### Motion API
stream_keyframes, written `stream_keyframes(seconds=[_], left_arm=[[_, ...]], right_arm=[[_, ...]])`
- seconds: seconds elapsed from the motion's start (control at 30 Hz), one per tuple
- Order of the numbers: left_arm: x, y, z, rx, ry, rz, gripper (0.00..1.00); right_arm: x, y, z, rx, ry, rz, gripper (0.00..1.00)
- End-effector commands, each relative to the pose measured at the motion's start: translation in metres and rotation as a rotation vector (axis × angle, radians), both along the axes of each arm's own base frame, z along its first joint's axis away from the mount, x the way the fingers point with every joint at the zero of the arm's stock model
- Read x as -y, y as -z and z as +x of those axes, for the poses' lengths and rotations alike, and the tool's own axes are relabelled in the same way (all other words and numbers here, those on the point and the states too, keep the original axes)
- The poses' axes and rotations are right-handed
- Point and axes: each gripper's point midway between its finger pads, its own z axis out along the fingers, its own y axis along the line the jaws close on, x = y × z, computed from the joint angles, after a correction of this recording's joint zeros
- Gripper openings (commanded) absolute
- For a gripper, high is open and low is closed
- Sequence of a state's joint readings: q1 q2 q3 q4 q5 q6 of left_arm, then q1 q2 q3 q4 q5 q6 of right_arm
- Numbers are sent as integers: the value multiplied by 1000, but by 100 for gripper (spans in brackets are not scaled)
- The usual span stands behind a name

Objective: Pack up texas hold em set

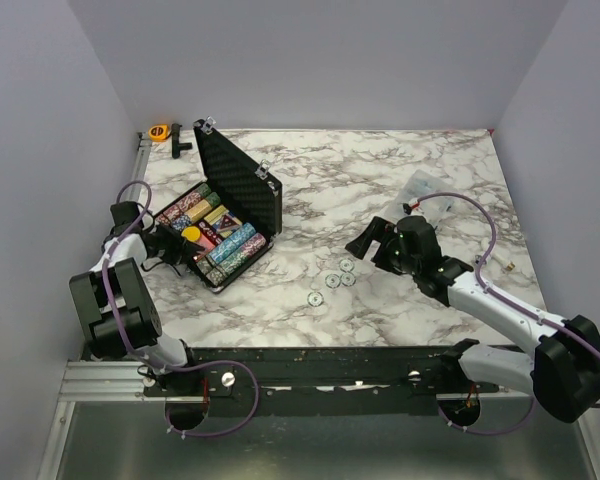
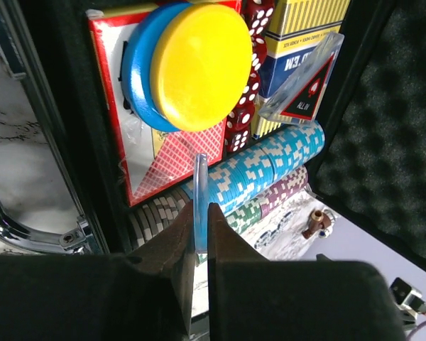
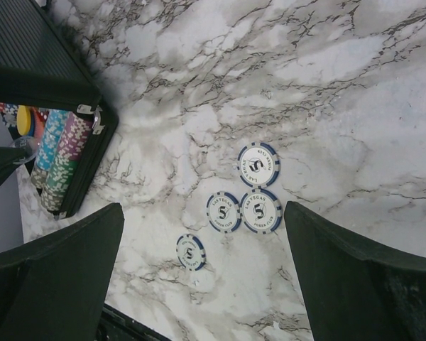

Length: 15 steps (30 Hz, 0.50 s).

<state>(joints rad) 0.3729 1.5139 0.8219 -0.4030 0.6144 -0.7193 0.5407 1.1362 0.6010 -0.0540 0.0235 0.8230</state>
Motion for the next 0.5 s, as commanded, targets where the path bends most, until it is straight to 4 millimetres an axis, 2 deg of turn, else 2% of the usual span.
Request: stream_keyframes(seconds=[0.0, 0.13, 0.3, 0.43, 0.47], left_arm=[[-4, -4, 7, 28, -25, -51, 10], [-4, -1, 5, 17, -31, -66, 18], [-3, 0, 4, 11, -30, -86, 21], [-8, -3, 0, 15, -39, -43, 22], [-9, -3, -2, 13, -41, -30, 25]], right_arm=[[-1, 3, 0, -13, 0, 14, 97], [-1, 4, 1, -16, 1, 13, 97], [-7, 2, -2, -23, -25, 36, 97], [-8, 5, -2, -30, -31, 38, 97], [-8, 5, -2, -32, -32, 39, 97]])
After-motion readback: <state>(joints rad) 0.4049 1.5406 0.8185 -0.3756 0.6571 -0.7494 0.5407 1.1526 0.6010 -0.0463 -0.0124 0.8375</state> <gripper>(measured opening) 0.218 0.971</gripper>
